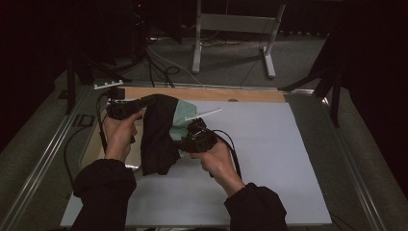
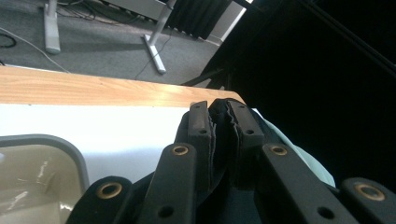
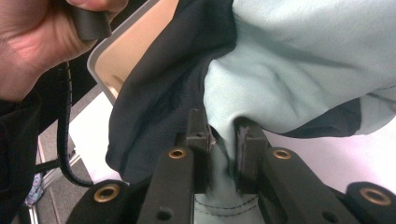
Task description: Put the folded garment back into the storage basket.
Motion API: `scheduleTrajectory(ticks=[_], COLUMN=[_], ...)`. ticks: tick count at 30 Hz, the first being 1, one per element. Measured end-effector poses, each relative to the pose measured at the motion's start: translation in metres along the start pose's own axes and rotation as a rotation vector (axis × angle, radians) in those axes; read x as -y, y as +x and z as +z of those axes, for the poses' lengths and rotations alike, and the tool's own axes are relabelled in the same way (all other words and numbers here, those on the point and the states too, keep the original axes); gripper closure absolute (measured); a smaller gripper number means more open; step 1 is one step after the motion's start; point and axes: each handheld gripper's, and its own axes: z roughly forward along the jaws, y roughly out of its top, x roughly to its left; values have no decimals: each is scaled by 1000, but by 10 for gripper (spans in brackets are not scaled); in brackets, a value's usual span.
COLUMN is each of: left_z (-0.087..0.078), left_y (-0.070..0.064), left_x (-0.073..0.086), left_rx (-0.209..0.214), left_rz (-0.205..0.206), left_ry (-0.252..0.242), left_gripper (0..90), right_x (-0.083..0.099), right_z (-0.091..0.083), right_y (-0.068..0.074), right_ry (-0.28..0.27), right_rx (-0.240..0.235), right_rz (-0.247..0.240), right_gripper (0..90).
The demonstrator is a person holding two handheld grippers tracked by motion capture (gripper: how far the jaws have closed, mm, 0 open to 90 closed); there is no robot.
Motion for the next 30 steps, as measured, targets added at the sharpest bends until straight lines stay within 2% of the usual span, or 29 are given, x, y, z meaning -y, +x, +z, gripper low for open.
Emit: scheduleTrajectory(ticks=[16,30], left_z=[-9,-20], left_y=[9,23], left_x=[-8,-13], left_rx=[-13,-42], left_rz=[-9,-18], left_ry=[-26,-42], left_gripper=[821,821], right_x=[-13,-22], right_z=[10,26], right_y=[10,17], right_ry=[-3,-6], right_rx=[-2,1], right_rz=[-22,-29], right_gripper=[796,797])
